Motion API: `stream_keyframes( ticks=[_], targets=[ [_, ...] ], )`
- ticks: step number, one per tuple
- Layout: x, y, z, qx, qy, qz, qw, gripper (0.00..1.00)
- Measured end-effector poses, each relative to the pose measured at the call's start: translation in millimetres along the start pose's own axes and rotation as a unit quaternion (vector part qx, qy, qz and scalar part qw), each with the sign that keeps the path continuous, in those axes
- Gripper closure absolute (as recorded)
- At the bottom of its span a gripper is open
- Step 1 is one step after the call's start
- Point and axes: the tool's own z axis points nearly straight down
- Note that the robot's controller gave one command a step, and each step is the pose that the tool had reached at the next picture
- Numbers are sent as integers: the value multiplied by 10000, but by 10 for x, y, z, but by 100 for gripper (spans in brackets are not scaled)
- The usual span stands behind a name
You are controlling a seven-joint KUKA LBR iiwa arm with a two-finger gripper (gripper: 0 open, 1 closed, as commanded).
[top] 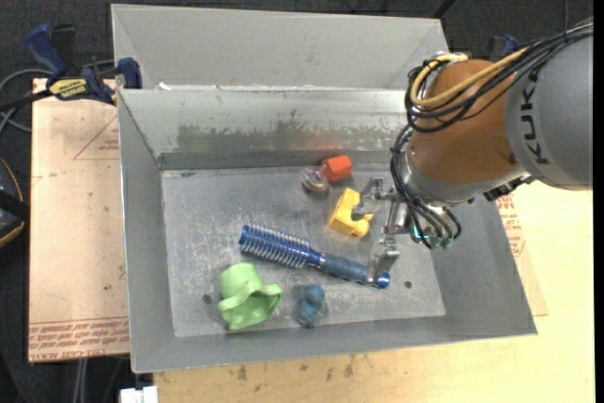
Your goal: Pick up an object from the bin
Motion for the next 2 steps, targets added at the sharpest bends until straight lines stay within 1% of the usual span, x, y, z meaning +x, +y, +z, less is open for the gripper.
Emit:
stream_keyframes(
  ticks=[1, 2],
  targets=[
    [-220, 938, 875, 5, -70, -78, 9999, 0],
    [-123, 1097, 601, -8, -51, 530, 9986, 0]
  ],
)
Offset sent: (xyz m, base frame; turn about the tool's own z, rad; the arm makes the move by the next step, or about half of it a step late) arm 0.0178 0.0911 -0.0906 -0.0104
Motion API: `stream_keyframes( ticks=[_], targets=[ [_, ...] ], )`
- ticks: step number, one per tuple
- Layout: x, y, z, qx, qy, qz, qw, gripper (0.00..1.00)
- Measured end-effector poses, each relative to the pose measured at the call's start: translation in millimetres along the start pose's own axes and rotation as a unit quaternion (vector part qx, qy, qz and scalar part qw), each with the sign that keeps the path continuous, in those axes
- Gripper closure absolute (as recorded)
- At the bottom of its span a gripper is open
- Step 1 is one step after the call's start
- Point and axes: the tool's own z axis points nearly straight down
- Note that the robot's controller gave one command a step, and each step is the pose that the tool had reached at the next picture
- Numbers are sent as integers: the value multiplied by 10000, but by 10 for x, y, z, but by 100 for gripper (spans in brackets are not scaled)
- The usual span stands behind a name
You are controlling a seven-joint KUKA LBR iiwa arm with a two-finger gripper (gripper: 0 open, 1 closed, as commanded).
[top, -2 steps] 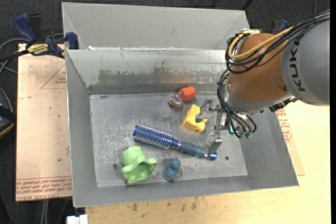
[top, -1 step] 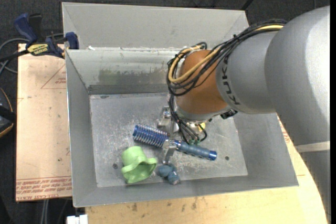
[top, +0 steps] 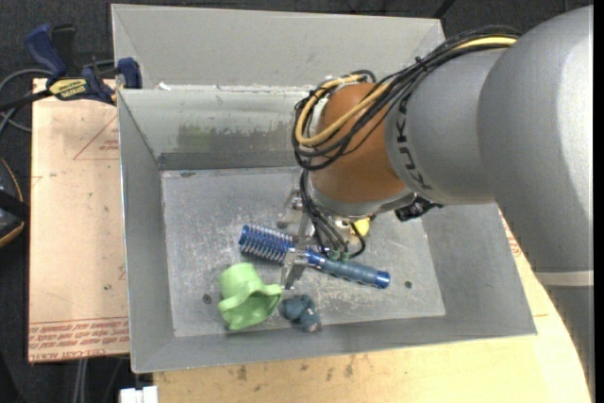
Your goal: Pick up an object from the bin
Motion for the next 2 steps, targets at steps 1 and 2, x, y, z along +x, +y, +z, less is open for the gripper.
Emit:
stream_keyframes(
  ticks=[1, 2],
  targets=[
    [-106, 30, -60, 4, 3, 253, 9997, 0],
    [-208, 57, 250, -7, -2, 913, 9958, 0]
  ],
)
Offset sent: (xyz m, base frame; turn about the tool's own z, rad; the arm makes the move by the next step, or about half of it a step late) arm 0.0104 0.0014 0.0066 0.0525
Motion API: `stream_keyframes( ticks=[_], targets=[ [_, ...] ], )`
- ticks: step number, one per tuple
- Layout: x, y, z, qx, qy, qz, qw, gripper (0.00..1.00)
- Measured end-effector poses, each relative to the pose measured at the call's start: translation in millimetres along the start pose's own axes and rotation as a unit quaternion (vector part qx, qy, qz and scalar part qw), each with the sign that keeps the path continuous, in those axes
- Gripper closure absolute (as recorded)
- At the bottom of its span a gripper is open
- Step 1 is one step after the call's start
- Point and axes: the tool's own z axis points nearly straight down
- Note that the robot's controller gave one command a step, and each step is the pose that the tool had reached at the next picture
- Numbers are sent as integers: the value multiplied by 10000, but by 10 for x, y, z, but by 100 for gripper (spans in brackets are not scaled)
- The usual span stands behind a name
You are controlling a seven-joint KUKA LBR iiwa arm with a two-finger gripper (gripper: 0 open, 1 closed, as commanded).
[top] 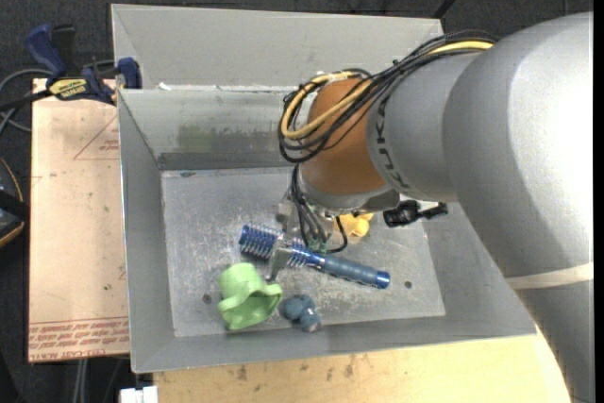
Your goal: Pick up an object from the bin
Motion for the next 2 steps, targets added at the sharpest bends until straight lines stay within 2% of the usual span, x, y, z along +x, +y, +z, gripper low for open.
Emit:
stream_keyframes(
  ticks=[1, 2],
  targets=[
    [-14, 12, -27, 5, -1, -10, 10000, 0],
    [-28, 26, -49, -9, -24, -10, 10000, 100]
  ],
)
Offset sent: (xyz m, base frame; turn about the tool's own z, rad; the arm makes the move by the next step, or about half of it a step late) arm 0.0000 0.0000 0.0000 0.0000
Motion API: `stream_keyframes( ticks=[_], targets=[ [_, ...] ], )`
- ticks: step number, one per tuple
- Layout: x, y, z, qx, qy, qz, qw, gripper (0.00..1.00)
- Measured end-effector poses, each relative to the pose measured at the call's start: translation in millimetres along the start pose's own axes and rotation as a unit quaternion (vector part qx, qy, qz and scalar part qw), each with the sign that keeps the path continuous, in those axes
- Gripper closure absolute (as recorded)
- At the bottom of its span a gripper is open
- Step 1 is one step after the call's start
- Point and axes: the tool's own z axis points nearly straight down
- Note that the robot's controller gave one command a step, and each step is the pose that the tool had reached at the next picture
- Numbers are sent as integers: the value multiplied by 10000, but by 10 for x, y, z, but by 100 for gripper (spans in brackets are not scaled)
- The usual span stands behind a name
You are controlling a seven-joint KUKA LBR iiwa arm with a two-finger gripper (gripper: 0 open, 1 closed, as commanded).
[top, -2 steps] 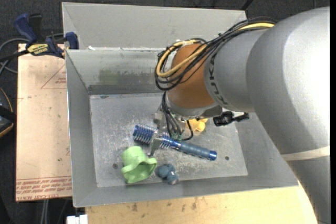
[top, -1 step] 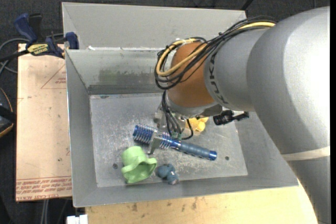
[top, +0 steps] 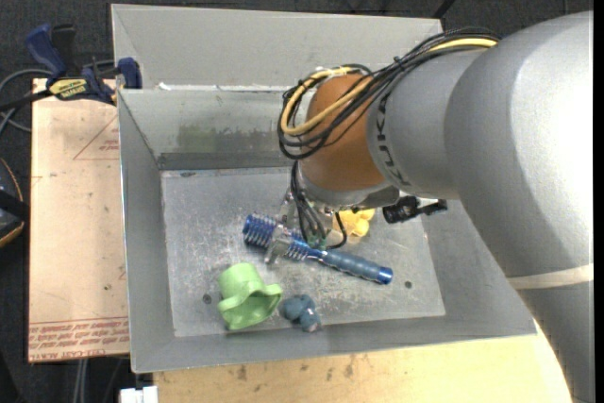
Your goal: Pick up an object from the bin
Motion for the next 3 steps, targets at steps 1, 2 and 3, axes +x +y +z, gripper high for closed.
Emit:
stream_keyframes(
  ticks=[1, 2, 3],
  targets=[
    [-10, 4, -12, 19, 25, -5, 10000, 100],
    [-12, 4, -124, 23, 31, -10, 10000, 100],
    [-28, 11, -639, 13, 14, -15, 10000, 100]
  ],
)
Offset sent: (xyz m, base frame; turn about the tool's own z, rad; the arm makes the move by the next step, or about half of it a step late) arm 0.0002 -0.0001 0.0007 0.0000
